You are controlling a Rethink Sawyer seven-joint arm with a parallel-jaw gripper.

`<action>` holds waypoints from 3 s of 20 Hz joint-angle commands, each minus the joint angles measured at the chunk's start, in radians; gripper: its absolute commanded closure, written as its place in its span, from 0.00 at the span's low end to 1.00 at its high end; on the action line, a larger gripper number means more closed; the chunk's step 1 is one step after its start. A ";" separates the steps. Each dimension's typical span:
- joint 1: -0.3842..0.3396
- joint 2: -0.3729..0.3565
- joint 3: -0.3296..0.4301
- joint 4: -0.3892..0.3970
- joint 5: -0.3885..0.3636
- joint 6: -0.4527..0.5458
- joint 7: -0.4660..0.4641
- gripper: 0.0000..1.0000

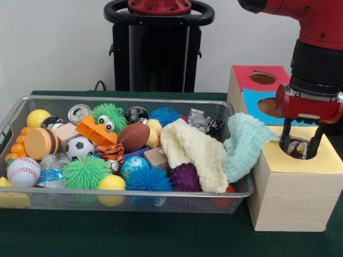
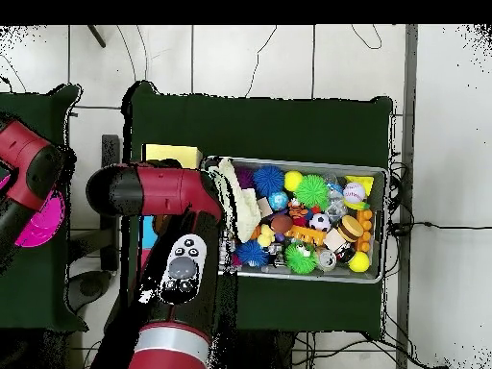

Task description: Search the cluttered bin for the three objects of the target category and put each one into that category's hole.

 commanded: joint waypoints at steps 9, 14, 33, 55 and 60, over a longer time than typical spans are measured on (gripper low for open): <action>-0.079 -0.037 -0.052 -0.050 -0.017 -0.148 0.188 1.00; -0.075 -0.035 -0.056 -0.051 -0.018 -0.156 0.191 1.00; -0.205 -0.102 0.181 0.024 -0.013 -0.067 0.062 0.00; -0.299 -0.161 0.329 0.126 0.035 0.146 -0.010 0.00; -0.336 -0.160 0.392 0.138 0.030 0.201 -0.038 0.00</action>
